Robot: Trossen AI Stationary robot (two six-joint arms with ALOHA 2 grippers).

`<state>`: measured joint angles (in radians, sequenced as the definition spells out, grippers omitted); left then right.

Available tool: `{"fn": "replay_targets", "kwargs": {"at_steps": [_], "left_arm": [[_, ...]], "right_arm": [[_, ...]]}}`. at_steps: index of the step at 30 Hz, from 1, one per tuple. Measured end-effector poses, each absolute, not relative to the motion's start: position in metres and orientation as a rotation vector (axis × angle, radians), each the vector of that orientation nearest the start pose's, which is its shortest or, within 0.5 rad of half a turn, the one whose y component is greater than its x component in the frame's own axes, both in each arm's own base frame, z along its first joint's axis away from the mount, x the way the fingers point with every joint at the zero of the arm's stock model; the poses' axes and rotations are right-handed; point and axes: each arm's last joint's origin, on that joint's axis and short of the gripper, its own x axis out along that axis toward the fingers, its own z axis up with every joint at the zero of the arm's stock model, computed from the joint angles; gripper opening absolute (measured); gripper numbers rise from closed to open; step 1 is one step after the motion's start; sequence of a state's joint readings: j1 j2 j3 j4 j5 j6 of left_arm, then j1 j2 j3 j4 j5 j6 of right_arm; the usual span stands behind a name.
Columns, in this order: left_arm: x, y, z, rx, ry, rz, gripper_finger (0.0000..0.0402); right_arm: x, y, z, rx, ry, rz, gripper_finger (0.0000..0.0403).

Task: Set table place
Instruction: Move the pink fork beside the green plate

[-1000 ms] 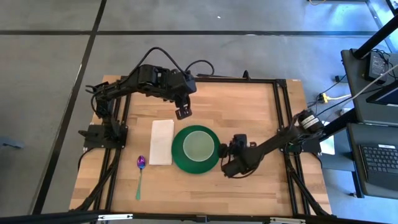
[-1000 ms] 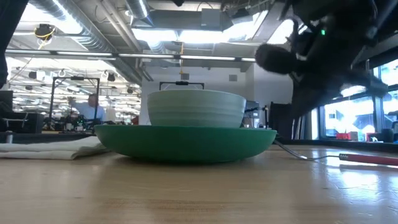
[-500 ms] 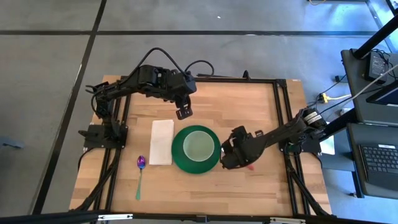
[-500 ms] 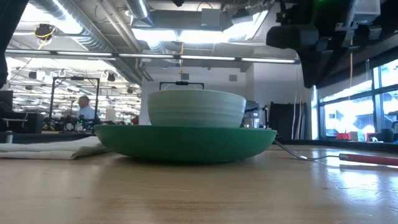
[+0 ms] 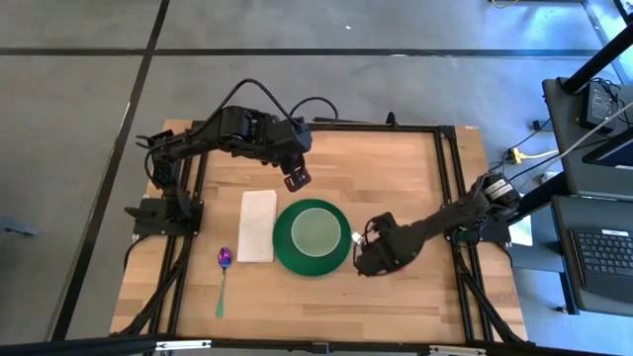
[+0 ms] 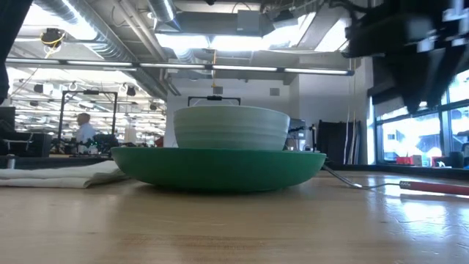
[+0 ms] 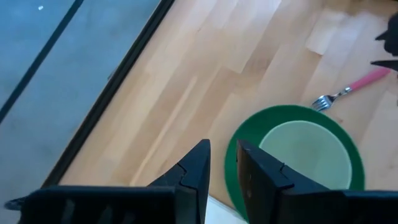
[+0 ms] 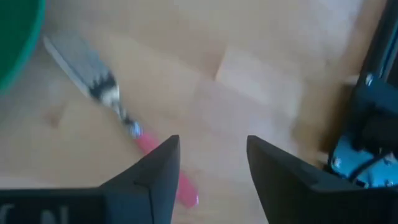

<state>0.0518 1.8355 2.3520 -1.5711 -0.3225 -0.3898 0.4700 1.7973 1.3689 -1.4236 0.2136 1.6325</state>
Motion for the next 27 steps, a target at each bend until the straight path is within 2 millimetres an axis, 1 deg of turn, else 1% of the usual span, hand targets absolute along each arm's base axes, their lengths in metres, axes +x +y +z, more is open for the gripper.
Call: {"fn": "replay_targets", "kwargs": {"at_steps": [3,8,11,16,22,27], "left_arm": [[0.319,0.020,0.449,-0.221,0.961,0.532,0.0071],[0.319,0.009,0.449,-0.206,0.963,0.500,0.0071],[0.320,0.003,0.449,-0.204,0.962,0.487,0.0071],[0.320,-0.006,0.449,-0.260,0.948,0.498,0.0071],[0.319,-0.029,0.448,-0.314,0.959,0.423,0.0071],[0.317,-0.046,0.448,-0.322,0.959,0.394,0.0071]], "right_arm": [[0.266,0.145,0.221,0.566,1.316,-1.099,0.0188],[0.263,0.161,0.220,0.524,1.223,-1.018,0.0188],[0.261,0.166,0.220,0.514,1.213,-1.004,0.0188],[0.260,0.168,0.220,0.515,1.211,-0.995,0.0188],[0.265,0.171,0.219,0.545,1.195,-0.945,0.0188],[0.262,0.176,0.212,0.395,1.258,-0.847,0.0188]]}}
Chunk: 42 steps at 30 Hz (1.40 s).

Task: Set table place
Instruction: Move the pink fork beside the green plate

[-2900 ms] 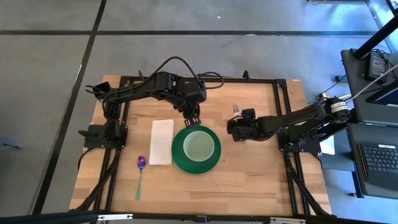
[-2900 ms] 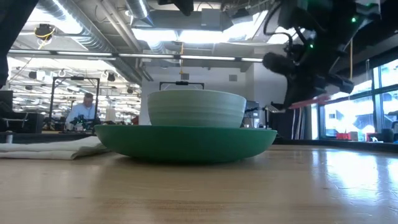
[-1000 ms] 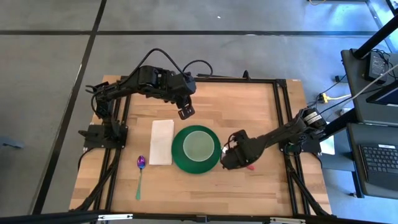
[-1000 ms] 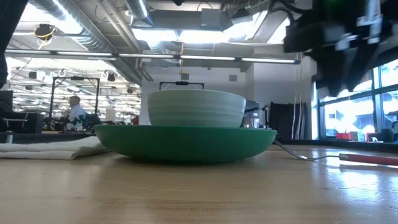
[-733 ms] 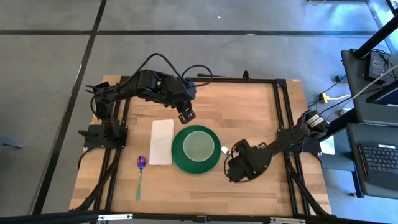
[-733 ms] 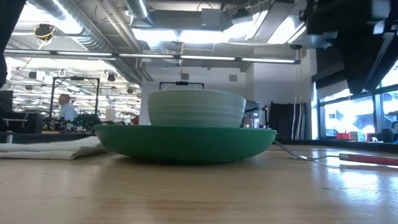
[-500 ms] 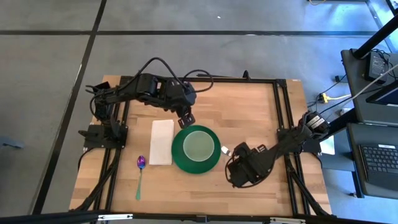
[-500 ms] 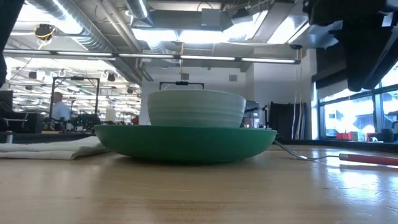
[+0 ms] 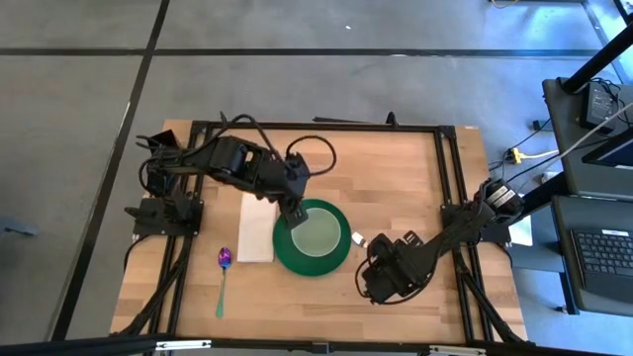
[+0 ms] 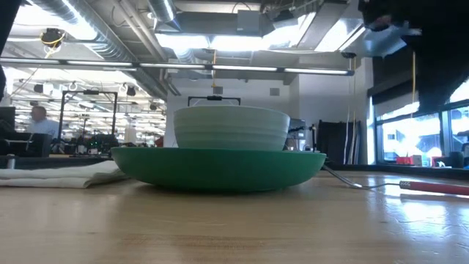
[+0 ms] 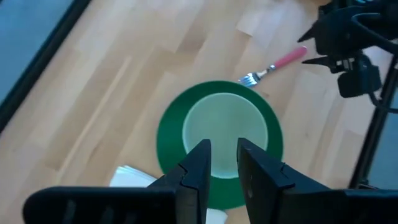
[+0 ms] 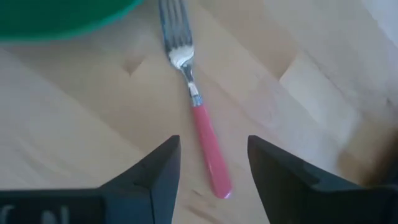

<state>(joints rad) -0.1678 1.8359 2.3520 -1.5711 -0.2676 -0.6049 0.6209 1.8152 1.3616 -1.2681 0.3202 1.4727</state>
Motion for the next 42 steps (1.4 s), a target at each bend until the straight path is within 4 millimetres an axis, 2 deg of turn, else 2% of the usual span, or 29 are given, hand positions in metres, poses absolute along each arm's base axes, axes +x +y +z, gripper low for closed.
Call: {"fn": "replay_targets", "kwargs": {"at_steps": [8,12,17,23,28,35,42], "left_arm": [[0.312,-0.069,0.448,-0.307,0.965,0.338,0.0071],[0.311,-0.074,0.448,-0.302,0.969,0.321,0.0071],[0.311,-0.075,0.448,-0.323,0.986,0.288,0.0071],[0.312,-0.072,0.448,-0.365,0.993,0.290,0.0071],[0.312,-0.072,0.448,-0.383,0.994,0.293,0.0071],[0.312,-0.073,0.448,-0.392,1.001,0.280,0.0071],[0.312,-0.074,0.448,-0.390,1.002,0.277,0.0071]], "right_arm": [[0.251,0.172,0.169,0.410,1.312,-0.822,0.0188],[0.247,0.165,0.155,0.408,1.313,-0.833,0.0188],[0.244,0.162,0.147,0.345,1.346,-0.781,0.0188],[0.250,0.166,0.145,0.330,1.324,-0.665,0.0188],[0.250,0.164,0.143,0.309,1.286,-0.675,0.0188],[0.239,0.157,0.118,0.386,1.206,-0.678,0.0188],[0.233,0.154,0.111,0.374,1.133,-0.736,0.0180]]}}
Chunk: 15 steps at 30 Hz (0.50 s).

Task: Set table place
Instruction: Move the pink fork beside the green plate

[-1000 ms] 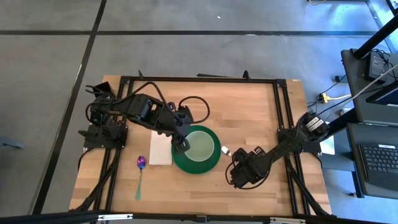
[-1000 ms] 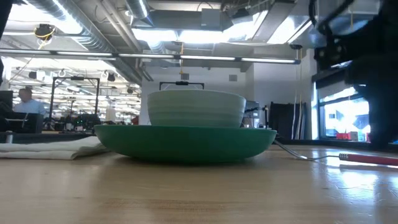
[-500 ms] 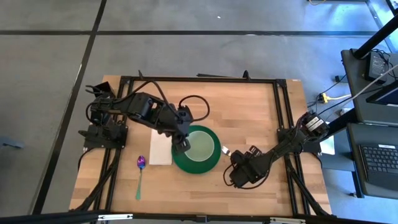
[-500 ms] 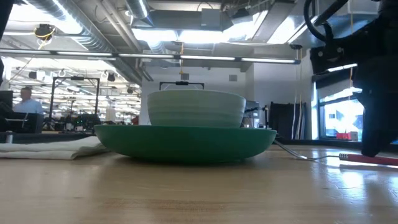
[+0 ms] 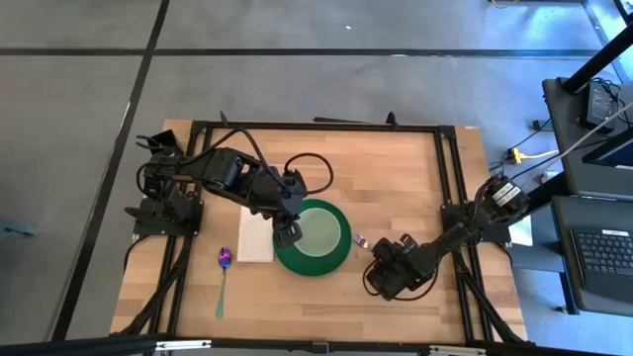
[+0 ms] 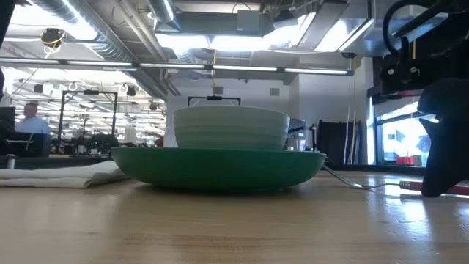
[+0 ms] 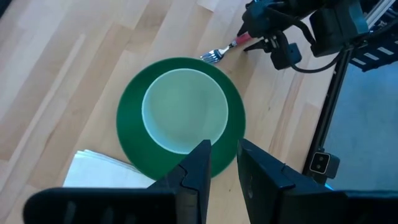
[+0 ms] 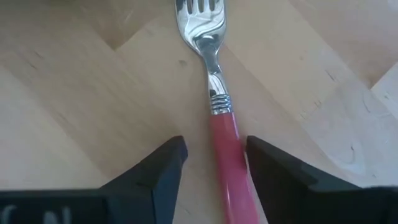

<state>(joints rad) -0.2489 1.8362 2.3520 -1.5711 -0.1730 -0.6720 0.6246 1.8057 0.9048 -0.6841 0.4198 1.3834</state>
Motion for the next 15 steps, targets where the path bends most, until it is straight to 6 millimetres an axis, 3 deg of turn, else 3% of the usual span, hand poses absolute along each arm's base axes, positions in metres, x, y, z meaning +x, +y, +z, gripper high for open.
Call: {"fn": "replay_targets", "kwargs": {"at_steps": [4,9,15], "left_arm": [[0.312,-0.074,0.448,-0.390,1.002,0.277,0.0071],[0.312,-0.074,0.448,-0.389,1.002,0.276,0.0071],[0.312,-0.074,0.448,-0.389,1.002,0.276,0.0071]], "right_arm": [[0.233,0.158,0.110,0.375,1.102,-0.715,0.0143],[0.229,0.163,0.109,0.404,1.062,-0.743,0.0058],[0.226,0.165,0.109,0.486,0.953,-0.838,0.0052]]}}
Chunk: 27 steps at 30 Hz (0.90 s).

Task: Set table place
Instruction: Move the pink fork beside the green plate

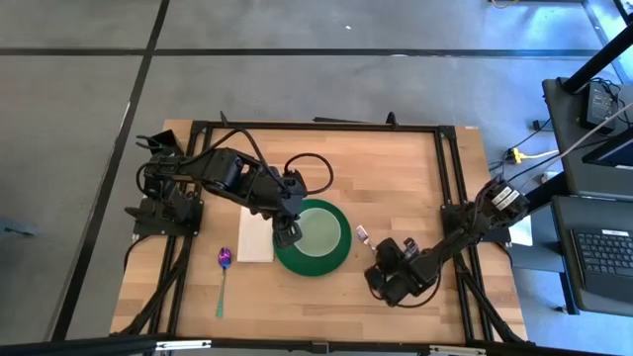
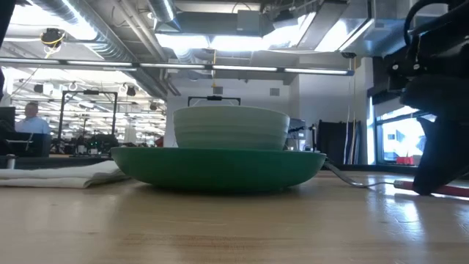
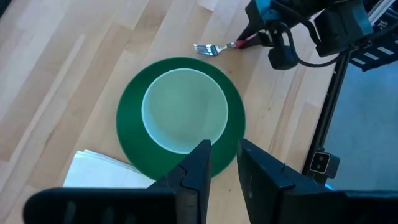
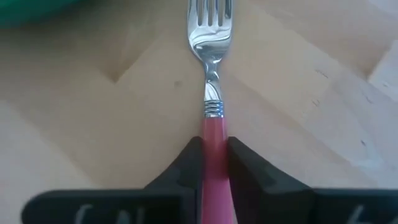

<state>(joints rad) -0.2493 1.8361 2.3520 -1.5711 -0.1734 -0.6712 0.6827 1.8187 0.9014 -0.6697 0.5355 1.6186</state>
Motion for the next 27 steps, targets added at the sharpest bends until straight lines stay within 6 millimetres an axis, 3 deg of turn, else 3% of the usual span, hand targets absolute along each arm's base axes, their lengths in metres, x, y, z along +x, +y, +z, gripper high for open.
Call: {"fn": "replay_targets", "kwargs": {"at_steps": [6,12,19,27], "left_arm": [[0.312,-0.074,0.448,-0.389,1.002,0.276,0.0071],[0.312,-0.074,0.448,-0.389,1.002,0.276,0.0071],[0.311,-0.074,0.448,-0.389,1.002,0.276,0.0071],[0.312,-0.074,0.448,-0.390,1.002,0.277,0.0071]], "right_arm": [[0.229,0.165,0.119,0.529,0.893,-0.959,0.0052],[0.237,0.170,0.144,0.536,0.838,-1.023,0.0052],[0.253,0.175,0.165,0.717,0.739,-1.080,0.0052],[0.271,0.152,0.160,0.760,0.720,-1.190,0.0052]]}}
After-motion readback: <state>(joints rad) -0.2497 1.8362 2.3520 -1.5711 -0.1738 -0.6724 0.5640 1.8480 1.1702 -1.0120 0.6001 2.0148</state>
